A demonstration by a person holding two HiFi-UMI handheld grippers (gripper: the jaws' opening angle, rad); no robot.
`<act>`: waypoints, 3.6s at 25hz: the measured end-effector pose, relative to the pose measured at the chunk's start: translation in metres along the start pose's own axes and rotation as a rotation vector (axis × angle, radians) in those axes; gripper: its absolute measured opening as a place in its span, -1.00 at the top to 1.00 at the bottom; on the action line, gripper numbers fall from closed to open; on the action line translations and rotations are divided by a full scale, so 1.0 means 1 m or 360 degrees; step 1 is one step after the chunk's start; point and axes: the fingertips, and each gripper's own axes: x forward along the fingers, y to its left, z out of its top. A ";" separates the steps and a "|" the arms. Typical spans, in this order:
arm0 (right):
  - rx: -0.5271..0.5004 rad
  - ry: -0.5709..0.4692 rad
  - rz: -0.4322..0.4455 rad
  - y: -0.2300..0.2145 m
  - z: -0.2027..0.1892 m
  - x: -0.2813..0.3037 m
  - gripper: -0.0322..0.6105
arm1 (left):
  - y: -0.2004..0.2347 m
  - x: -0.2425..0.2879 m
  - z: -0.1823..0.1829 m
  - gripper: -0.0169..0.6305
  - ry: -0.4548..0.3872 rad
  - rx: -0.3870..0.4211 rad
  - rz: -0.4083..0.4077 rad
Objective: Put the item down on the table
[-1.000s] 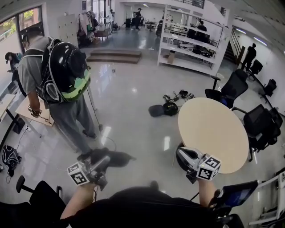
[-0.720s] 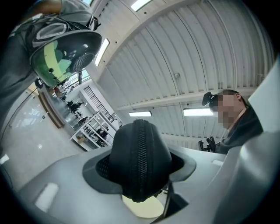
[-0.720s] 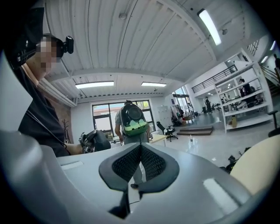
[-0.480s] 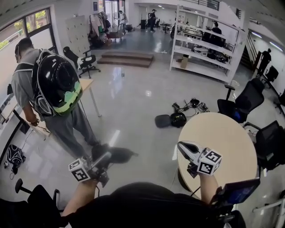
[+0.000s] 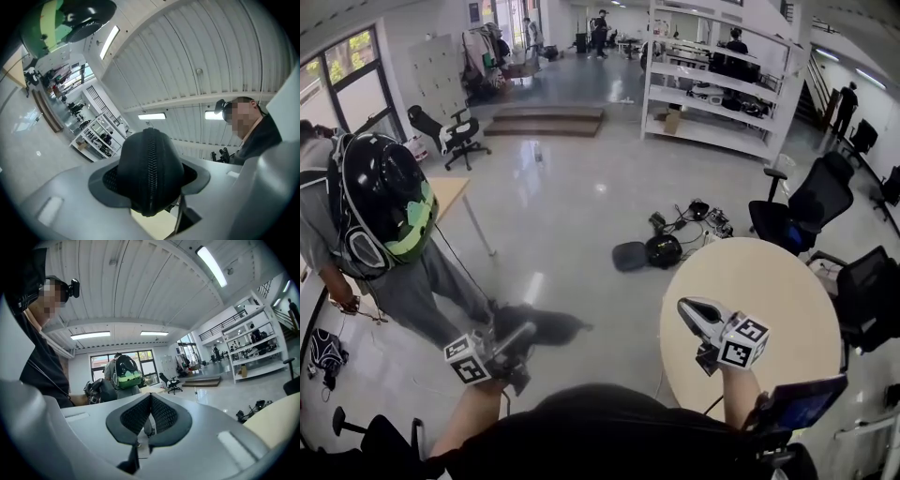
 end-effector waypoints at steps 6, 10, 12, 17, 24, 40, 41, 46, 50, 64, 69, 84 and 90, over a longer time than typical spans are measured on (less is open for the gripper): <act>0.0012 0.0022 -0.0129 -0.038 -0.004 0.039 0.85 | 0.076 0.032 0.006 0.14 0.0051 -0.0101 -0.0105; 0.0002 0.0000 -0.0325 -0.067 0.000 0.075 0.85 | 0.145 0.066 0.026 0.14 0.0096 -0.0167 -0.0268; 0.0010 -0.0014 -0.0415 -0.079 0.009 0.101 0.85 | 0.178 0.086 0.042 0.14 0.0131 -0.0213 -0.0350; 0.0001 -0.0036 -0.0535 -0.117 0.042 0.168 0.85 | 0.256 0.138 0.084 0.14 0.0189 -0.0271 -0.0529; 0.0095 -0.0020 -0.0804 -0.152 0.037 0.197 0.85 | 0.326 0.199 0.082 0.14 0.0349 -0.0460 -0.0708; 0.0216 -0.0219 -0.1231 -0.210 0.024 0.059 0.85 | 0.277 0.346 -0.002 0.14 0.0673 -0.0598 -0.1056; 0.0212 -0.0236 -0.1233 -0.217 0.026 0.046 0.85 | 0.265 0.358 -0.008 0.14 0.0685 -0.0628 -0.1064; 0.0197 -0.0329 -0.1206 -0.255 0.034 -0.023 0.85 | 0.215 0.414 -0.035 0.14 0.0742 -0.0487 -0.1082; 0.0213 -0.0399 -0.1214 -0.284 0.026 -0.076 0.85 | 0.184 0.456 -0.073 0.14 0.0811 -0.0421 -0.1083; 0.0343 -0.0762 -0.1840 -0.225 -0.041 -0.241 0.85 | 0.050 0.555 -0.231 0.14 0.1342 -0.0598 -0.1611; 0.0396 -0.0822 -0.2142 -0.202 -0.053 -0.273 0.85 | 0.013 0.585 -0.273 0.14 0.1483 -0.0749 -0.1859; 0.0545 -0.0717 -0.2656 -0.229 -0.018 -0.246 0.85 | 0.019 0.683 -0.360 0.14 0.1662 -0.1224 -0.2198; 0.0571 -0.0688 -0.2528 -0.228 -0.051 -0.294 0.85 | 0.004 0.671 -0.389 0.14 0.1636 -0.1201 -0.1969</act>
